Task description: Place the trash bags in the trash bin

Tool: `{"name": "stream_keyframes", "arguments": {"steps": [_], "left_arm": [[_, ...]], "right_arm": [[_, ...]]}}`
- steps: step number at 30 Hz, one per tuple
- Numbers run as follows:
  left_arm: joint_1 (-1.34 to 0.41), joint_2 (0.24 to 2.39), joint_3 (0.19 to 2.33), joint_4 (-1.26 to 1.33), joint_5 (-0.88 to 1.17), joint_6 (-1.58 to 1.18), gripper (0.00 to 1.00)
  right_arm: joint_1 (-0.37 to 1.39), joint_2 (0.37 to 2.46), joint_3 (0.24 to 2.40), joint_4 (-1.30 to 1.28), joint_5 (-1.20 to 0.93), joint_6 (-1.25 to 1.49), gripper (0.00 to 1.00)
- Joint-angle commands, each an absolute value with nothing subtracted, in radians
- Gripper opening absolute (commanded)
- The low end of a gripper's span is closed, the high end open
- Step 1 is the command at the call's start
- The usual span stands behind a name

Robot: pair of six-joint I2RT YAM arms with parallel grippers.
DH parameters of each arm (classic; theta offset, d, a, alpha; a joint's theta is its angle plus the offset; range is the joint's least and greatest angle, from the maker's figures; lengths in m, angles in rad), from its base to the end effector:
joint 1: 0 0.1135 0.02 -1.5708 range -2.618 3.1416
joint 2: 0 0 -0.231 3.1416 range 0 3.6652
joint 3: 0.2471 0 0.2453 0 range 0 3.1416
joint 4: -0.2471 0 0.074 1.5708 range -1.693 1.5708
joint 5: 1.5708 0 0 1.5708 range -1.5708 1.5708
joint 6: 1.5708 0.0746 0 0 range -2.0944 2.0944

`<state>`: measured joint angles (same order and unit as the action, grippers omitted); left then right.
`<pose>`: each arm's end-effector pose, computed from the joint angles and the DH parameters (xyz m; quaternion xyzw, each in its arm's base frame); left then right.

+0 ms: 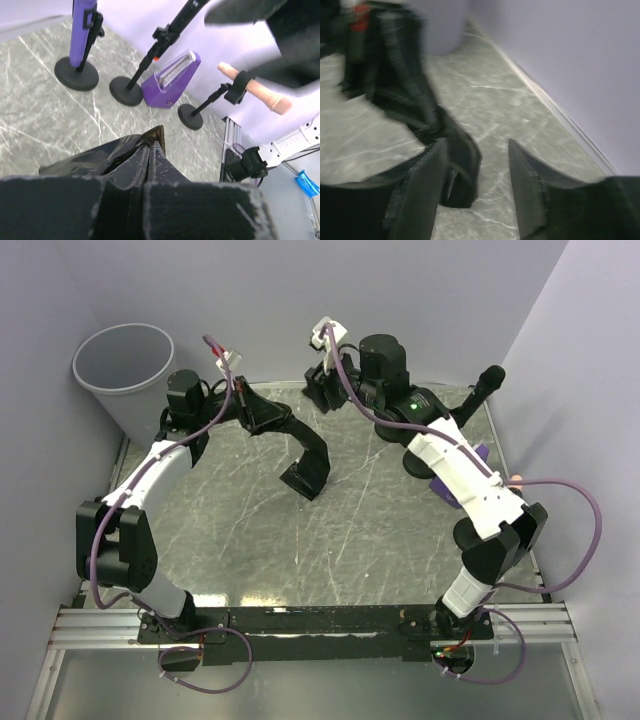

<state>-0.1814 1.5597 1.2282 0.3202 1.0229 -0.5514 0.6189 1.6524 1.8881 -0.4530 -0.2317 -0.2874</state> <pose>0.3571 -0.1302 0.3225 0.2242 0.6728 -0.5446 0.4477 0.3153 0.2456 0.4260 -0.4041 0.6645 0.1915 0.5987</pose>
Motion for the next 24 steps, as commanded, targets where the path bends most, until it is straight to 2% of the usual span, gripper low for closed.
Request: {"name": "stream_keyframes", "arguments": {"steps": [1, 3, 6, 13, 19, 24], "left_arm": [[-0.175, 1.525, 1.223, 0.442, 1.025, -0.640, 0.01], [-0.175, 1.519, 1.226, 0.425, 1.034, -0.623, 0.01], [-0.173, 1.506, 1.239, 0.370, 1.066, -0.571, 0.01], [-0.163, 1.482, 1.243, 0.310, 1.114, -0.505, 0.01], [-0.163, 1.491, 1.239, 0.325, 1.132, -0.518, 0.01], [-0.163, 1.502, 1.255, 0.308, 1.141, -0.508, 0.01]], "right_arm": [[0.621, 1.637, 1.838, -0.500, -0.539, -0.293, 0.65], [0.630, 1.654, 1.839, -0.518, -0.609, -0.345, 0.70], [0.630, 1.690, 1.870, -0.546, -0.646, -0.420, 0.71], [0.626, 1.750, 1.930, -0.568, -0.707, -0.511, 0.64], [0.627, 1.779, 1.948, -0.554, -0.726, -0.503, 0.52], [0.626, 1.790, 1.957, -0.537, -0.700, -0.502, 0.45]]}}
